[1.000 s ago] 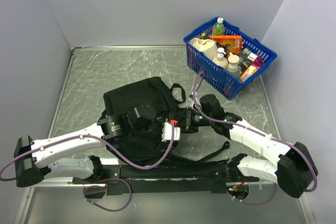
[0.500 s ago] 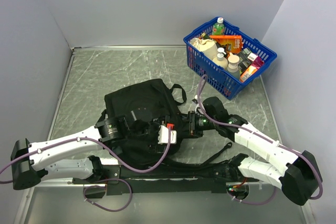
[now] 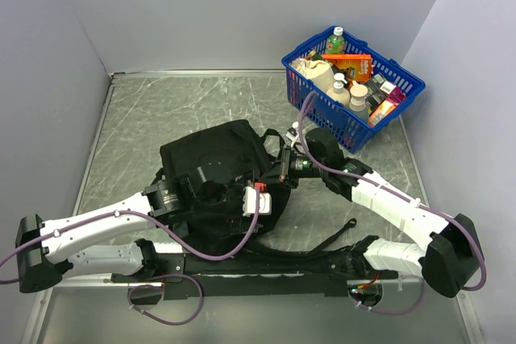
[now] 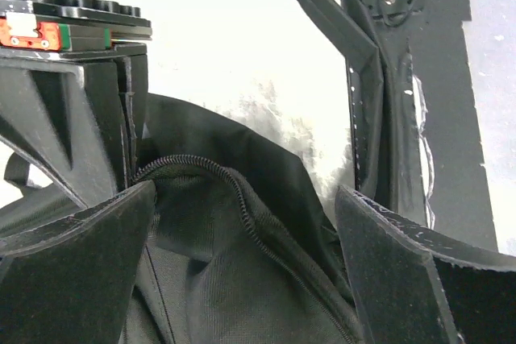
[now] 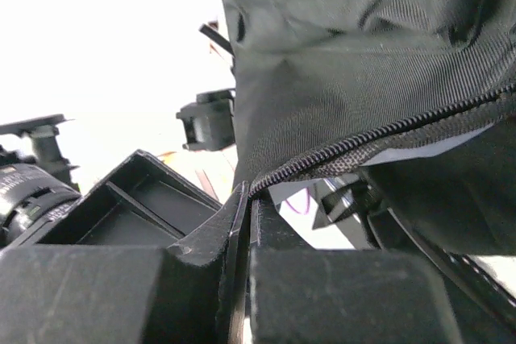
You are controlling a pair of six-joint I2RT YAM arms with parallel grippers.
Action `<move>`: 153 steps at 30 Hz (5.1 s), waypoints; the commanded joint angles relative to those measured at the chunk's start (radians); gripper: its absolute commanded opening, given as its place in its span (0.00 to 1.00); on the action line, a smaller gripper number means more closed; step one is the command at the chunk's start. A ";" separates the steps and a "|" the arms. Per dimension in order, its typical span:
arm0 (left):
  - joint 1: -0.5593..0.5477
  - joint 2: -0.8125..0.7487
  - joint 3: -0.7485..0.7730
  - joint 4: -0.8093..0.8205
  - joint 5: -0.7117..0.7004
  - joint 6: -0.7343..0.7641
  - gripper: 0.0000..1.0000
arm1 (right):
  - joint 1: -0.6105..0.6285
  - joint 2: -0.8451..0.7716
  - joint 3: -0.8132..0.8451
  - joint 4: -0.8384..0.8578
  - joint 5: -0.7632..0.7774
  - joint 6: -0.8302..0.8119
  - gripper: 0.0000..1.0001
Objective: Pack the student bag
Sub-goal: Adjust the student bag at the center of the board, then zip the student bag at the center of the board.
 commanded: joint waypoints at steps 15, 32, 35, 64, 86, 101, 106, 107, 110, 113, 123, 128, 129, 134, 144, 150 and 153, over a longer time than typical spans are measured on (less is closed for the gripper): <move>0.018 -0.026 -0.150 0.235 -0.407 0.032 0.96 | 0.003 -0.157 -0.094 0.108 -0.018 0.105 0.00; 0.092 -0.024 -0.026 0.218 -0.330 0.089 0.01 | -0.003 -0.121 0.108 -0.314 0.326 -0.354 0.51; 0.105 -0.033 -0.020 0.228 -0.341 0.101 0.01 | -0.005 -0.143 0.079 -0.323 0.484 -0.456 0.51; 0.156 -0.078 -0.098 0.345 -0.351 0.175 0.01 | 0.182 -0.043 -0.126 0.220 0.695 -0.673 0.42; 0.155 -0.102 -0.109 0.345 -0.321 0.153 0.01 | 0.325 -0.072 -0.040 -0.008 0.996 -0.602 0.52; 0.162 -0.113 -0.109 0.345 -0.307 0.138 0.01 | 0.319 0.013 -0.036 0.015 1.049 -0.623 0.47; 0.165 -0.121 -0.115 0.342 -0.289 0.133 0.01 | 0.311 0.015 -0.031 0.039 1.072 -0.675 0.47; 0.167 -0.121 -0.115 0.342 -0.287 0.130 0.01 | 0.311 0.017 -0.024 0.038 1.072 -0.686 0.46; 0.168 -0.124 -0.118 0.340 -0.281 0.124 0.01 | 0.310 0.023 -0.017 0.042 1.080 -0.705 0.45; 0.171 -0.127 -0.124 0.336 -0.269 0.118 0.01 | 0.310 0.011 -0.020 0.053 1.095 -0.721 0.44; 0.178 -0.132 -0.129 0.336 -0.259 0.104 0.02 | 0.308 0.052 -0.014 0.061 1.102 -0.789 0.42; 0.185 -0.133 -0.122 0.334 -0.255 0.098 0.03 | 0.299 0.092 -0.027 0.065 1.085 -0.781 0.39; 0.188 -0.135 -0.122 0.336 -0.253 0.095 0.03 | 0.299 0.093 -0.037 0.070 1.086 -0.775 0.36; 0.191 -0.136 -0.122 0.336 -0.247 0.090 0.04 | 0.294 0.098 -0.050 0.076 1.094 -0.768 0.24; 0.202 -0.141 -0.109 0.324 -0.239 0.081 0.03 | 0.273 0.145 -0.045 0.090 1.089 -0.752 0.36; 0.205 -0.142 -0.106 0.324 -0.233 0.080 0.03 | 0.268 0.175 -0.057 0.117 1.103 -0.737 0.30; 0.205 -0.142 -0.104 0.327 -0.235 0.081 0.03 | 0.270 0.161 -0.057 0.113 1.109 -0.726 0.17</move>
